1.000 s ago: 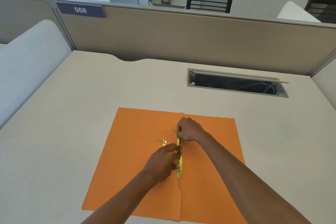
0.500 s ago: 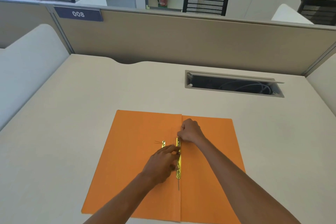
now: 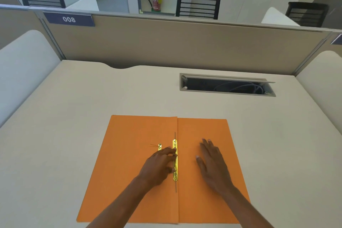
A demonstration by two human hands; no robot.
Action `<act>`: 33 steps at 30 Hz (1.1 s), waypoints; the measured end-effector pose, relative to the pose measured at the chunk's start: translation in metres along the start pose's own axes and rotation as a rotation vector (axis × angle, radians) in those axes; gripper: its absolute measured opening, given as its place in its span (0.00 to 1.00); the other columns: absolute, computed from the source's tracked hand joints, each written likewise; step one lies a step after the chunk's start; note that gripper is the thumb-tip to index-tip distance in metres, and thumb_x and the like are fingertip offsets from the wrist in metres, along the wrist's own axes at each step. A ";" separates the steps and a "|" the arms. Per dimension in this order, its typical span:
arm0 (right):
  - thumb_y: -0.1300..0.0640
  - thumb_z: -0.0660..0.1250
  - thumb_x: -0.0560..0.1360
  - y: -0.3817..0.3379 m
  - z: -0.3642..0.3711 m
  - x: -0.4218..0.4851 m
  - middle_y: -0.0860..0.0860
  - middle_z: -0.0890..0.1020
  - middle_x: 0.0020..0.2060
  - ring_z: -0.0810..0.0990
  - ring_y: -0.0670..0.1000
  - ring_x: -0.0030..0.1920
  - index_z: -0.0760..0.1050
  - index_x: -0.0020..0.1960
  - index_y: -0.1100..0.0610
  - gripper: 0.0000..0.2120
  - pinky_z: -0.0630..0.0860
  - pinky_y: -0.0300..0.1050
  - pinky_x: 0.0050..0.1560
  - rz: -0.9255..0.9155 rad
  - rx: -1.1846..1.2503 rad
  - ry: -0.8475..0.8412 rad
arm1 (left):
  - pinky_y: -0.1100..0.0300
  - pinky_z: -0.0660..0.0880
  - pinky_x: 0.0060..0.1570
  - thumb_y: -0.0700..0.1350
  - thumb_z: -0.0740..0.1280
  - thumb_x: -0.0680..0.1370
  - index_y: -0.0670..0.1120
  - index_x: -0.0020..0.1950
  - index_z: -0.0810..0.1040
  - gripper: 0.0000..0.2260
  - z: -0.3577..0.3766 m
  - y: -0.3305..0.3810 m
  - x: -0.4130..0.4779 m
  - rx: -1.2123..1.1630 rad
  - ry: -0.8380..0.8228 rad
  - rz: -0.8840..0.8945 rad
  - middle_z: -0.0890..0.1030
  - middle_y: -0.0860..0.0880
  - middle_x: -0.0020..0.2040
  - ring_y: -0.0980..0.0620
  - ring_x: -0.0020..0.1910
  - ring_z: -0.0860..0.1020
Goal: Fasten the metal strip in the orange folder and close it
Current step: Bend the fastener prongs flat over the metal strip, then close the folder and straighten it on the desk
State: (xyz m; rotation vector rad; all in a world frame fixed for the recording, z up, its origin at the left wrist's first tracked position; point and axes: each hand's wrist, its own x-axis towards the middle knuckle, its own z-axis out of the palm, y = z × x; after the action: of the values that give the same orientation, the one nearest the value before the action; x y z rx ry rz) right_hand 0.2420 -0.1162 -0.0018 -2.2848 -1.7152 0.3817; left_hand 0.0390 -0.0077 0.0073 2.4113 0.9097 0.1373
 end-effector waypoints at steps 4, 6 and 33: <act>0.43 0.45 0.83 -0.011 0.012 0.002 0.45 0.40 0.78 0.37 0.46 0.78 0.43 0.79 0.53 0.29 0.38 0.45 0.78 -0.059 -0.027 -0.005 | 0.59 0.68 0.65 0.47 0.69 0.76 0.50 0.68 0.74 0.20 -0.003 0.004 -0.001 0.015 -0.019 -0.016 0.67 0.59 0.73 0.58 0.73 0.63; 0.43 0.44 0.83 -0.013 0.018 0.004 0.46 0.39 0.78 0.37 0.46 0.78 0.40 0.79 0.53 0.29 0.39 0.46 0.78 -0.061 -0.056 -0.019 | 0.60 0.67 0.65 0.47 0.69 0.76 0.50 0.68 0.74 0.20 -0.004 0.004 -0.002 0.016 -0.024 -0.023 0.66 0.59 0.74 0.58 0.74 0.63; 0.39 0.35 0.80 -0.008 0.039 0.002 0.49 0.44 0.80 0.39 0.47 0.79 0.42 0.79 0.55 0.32 0.39 0.48 0.78 -0.054 -0.177 0.031 | 0.47 0.72 0.51 0.73 0.59 0.69 0.38 0.62 0.68 0.41 -0.035 -0.042 -0.177 0.240 0.236 -1.165 0.71 0.41 0.58 0.40 0.59 0.71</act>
State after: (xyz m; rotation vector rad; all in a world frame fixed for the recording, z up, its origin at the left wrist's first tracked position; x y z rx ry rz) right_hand 0.2219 -0.1099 -0.0352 -2.3448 -1.8582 0.1892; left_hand -0.1301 -0.0780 0.0316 1.6920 2.3608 -0.1409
